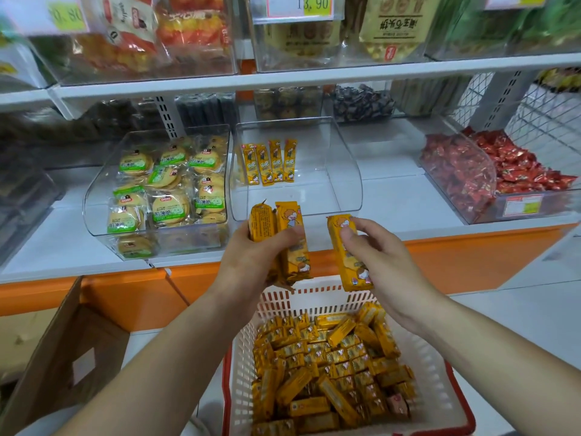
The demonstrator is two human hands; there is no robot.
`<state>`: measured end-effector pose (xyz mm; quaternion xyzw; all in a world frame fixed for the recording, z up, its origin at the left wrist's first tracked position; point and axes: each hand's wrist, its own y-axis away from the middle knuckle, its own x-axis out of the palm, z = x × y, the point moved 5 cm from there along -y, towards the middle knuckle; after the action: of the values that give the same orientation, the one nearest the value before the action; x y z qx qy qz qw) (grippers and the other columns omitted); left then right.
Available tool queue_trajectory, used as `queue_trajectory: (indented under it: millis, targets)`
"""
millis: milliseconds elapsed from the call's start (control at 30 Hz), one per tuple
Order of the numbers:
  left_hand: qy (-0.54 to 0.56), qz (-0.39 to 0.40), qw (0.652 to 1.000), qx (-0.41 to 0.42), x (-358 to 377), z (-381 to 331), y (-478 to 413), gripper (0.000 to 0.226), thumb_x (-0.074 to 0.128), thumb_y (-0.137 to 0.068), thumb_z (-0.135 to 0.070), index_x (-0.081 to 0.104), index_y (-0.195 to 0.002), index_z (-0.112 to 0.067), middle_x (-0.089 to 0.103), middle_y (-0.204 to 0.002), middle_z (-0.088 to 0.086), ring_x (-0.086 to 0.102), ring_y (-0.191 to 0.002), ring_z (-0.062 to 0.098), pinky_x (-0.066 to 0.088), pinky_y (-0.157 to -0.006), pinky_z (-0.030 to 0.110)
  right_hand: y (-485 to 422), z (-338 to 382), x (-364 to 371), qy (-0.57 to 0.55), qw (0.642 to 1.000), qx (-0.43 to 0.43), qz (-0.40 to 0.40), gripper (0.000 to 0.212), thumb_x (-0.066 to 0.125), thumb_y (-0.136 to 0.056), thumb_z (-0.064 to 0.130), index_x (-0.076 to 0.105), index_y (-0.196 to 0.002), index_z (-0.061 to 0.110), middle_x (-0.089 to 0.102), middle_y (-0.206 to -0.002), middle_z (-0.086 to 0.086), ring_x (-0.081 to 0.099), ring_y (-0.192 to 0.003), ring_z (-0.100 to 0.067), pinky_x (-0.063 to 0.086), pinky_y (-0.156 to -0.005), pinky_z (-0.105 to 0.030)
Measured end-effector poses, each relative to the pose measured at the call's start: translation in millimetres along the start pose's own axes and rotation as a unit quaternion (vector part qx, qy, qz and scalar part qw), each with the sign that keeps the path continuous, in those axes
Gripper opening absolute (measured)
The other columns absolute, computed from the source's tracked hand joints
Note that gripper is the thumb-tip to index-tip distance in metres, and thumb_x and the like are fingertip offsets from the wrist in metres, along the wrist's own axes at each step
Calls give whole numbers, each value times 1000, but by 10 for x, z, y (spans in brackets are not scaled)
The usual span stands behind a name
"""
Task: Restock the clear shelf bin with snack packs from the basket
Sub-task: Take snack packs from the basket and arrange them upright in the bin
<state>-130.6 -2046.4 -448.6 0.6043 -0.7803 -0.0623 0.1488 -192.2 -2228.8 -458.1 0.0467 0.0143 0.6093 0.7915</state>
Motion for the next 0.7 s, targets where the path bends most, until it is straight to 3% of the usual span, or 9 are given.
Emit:
queue_trajectory:
  millis: [67, 200, 367, 467, 567, 700]
  targets:
    - [3, -17, 1000, 17, -61, -102, -66, 38, 86, -77, -23, 68, -110, -13, 79, -95, 15, 78, -77, 32, 60, -59, 38, -67, 111, -11, 9, 1000, -16, -4, 36, 73, -79, 44, 62, -112, 34, 62, -75, 10, 63, -69, -5, 50, -62, -22]
    - [-37, -33, 996, 80, -245, -386, -223, 36, 84, -79, -27, 67, -109, -18, 79, -95, 10, 78, -81, 30, 60, -58, 36, -466, 450, 42, 52, 995, -80, -15, 24, 74, -88, 22, 60, -107, 29, 64, -83, 4, 68, -73, -14, 55, -67, -34]
    - [-64, -77, 988, 120, -558, -577, -417, 32, 83, -81, -27, 66, -107, -19, 76, -99, 11, 77, -87, 31, 64, -68, 47, -1392, 721, 267, 135, 978, -150, -45, 33, 77, -84, 9, 55, -103, 26, 66, -92, 0, 62, -81, -17, 50, -72, -30]
    - [-59, -91, 987, 119, -686, -569, -523, 34, 83, -81, -31, 67, -108, -19, 77, -99, 9, 77, -89, 31, 64, -75, 51, -2085, 597, 346, 200, 969, -129, -70, 38, 76, -84, 13, 52, -110, 26, 63, -92, 1, 63, -89, -23, 52, -74, -37]
    - [-58, -102, 986, 115, -751, -551, -628, 41, 85, -78, -34, 66, -111, -20, 77, -98, 7, 78, -85, 27, 65, -75, 51, -2677, 349, 367, 246, 961, -89, -88, 43, 77, -81, 8, 57, -119, 17, 66, -106, -13, 65, -100, -35, 54, -81, -43]
    - [-71, -110, 985, 109, -787, -506, -743, 47, 87, -75, -35, 65, -114, -23, 76, -99, 2, 78, -82, 18, 66, -73, 47, -3149, 118, 302, 293, 945, -77, -125, 35, 78, -77, 4, 63, -107, 16, 70, -104, -12, 67, -97, -30, 55, -88, -38]
